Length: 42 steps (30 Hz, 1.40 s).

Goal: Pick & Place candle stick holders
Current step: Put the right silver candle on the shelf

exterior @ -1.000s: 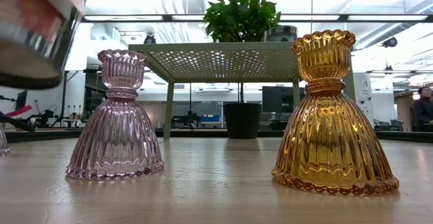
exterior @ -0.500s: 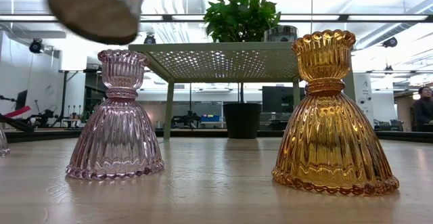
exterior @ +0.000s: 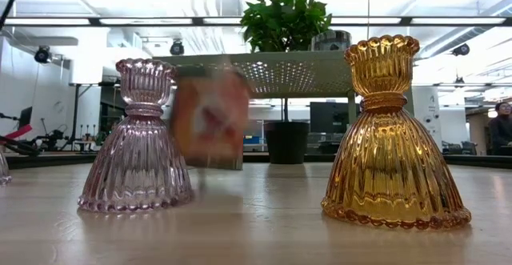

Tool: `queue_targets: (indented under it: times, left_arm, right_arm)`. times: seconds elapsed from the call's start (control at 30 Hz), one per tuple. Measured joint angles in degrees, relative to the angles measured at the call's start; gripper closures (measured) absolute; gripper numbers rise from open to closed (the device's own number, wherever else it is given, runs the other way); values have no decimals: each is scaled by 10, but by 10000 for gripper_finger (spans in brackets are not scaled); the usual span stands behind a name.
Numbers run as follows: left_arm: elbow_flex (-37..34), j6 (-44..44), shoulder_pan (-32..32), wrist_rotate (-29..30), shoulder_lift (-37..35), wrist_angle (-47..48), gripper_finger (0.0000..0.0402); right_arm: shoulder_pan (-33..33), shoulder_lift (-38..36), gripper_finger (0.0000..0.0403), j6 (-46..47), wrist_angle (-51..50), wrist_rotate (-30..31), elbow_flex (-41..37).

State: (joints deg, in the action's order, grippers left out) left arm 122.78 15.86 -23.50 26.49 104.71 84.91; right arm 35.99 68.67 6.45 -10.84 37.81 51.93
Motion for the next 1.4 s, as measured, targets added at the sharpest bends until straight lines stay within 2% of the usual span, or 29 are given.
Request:
queue_targets:
  times: [0.2, 0.4, 0.63, 0.7, 0.8, 1.03, 1.13, 1.27, 1.4]
  left_arm:
    - [-2, -38, 27, 8, 0, -4, 401]
    - [-2, -23, 31, -3, -2, -35, 401]
    - [-69, -30, 21, -88, 3, -162, 396]
    - [-105, -42, 20, -109, 4, -199, 381]
    - [-156, -58, 18, -109, 4, -232, 343]
    - [-266, -53, 29, -43, 4, -298, 255]
    - [-300, -68, 30, -45, 4, -334, 244]
    - [-327, -68, 32, -74, 5, -360, 244]
    - [-350, -65, 32, -75, 5, -393, 245]
  right_arm:
    - [5, -1, 394, 39, -30, 12, 0]
    - [5, -1, 394, 39, -42, 14, 0]
    - [5, -1, 394, 37, -42, 14, 0]
    - [5, -1, 394, 39, -44, 14, -2]
    - [5, -1, 394, 39, -44, 13, -6]
    - [5, -1, 394, 41, -44, 13, -7]
    - [5, -1, 394, 40, -44, 12, -8]
    - [5, -1, 394, 39, -44, 12, -8]
    - [5, -1, 394, 39, -44, 12, -11]
